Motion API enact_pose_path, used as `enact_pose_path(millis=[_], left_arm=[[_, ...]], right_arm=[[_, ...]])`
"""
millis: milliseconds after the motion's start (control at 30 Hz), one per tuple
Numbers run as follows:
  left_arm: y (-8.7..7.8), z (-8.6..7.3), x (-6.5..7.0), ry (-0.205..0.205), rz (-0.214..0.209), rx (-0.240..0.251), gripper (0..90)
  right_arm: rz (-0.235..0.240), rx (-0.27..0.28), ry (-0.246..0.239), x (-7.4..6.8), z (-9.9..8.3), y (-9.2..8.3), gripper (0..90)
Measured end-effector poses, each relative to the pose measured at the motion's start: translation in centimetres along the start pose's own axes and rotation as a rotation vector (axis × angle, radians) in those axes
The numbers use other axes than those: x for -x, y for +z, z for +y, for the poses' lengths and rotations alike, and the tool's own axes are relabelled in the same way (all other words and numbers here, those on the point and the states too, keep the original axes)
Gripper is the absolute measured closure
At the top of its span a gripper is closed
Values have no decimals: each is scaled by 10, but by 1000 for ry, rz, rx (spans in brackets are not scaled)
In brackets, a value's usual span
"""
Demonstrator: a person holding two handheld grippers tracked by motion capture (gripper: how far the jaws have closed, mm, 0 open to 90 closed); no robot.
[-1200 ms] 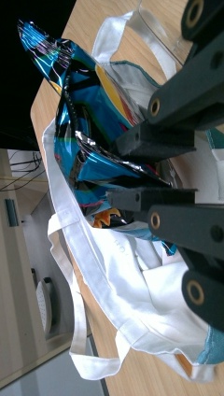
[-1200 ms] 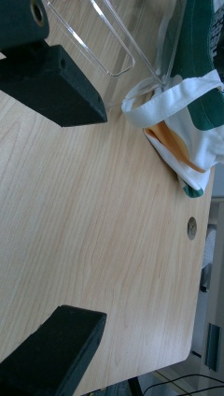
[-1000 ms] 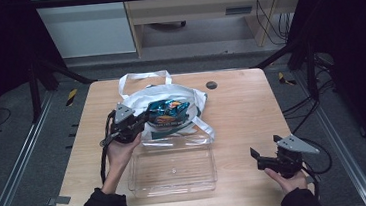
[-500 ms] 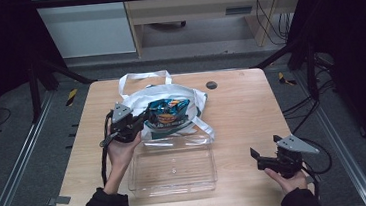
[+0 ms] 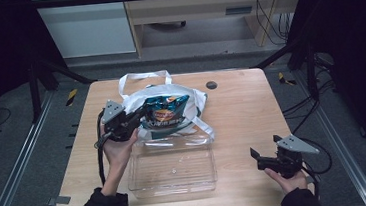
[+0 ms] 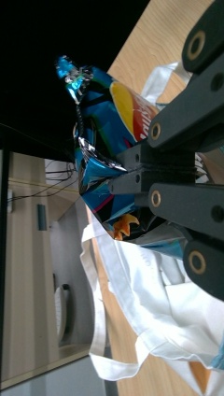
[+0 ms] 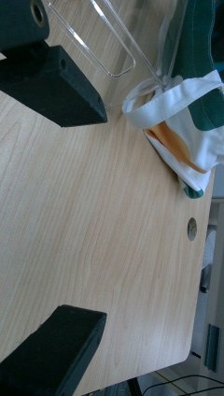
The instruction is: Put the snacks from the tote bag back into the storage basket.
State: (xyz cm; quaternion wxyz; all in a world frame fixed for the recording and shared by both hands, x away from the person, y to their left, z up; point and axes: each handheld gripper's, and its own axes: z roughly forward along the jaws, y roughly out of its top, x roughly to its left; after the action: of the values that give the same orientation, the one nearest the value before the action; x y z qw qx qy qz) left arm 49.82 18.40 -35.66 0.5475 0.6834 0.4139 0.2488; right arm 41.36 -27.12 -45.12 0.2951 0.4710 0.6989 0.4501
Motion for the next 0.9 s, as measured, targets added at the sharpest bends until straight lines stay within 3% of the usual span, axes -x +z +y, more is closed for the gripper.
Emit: enact_pose_path(millis=[433,900], left_arm=[[-24,32,15,-8,-37,96,900],[-51,47,30,4,-80,159,900]], right_arm=[[0,-1,0,0,0,0,59],[1,0,-4,0,0,0,60]])
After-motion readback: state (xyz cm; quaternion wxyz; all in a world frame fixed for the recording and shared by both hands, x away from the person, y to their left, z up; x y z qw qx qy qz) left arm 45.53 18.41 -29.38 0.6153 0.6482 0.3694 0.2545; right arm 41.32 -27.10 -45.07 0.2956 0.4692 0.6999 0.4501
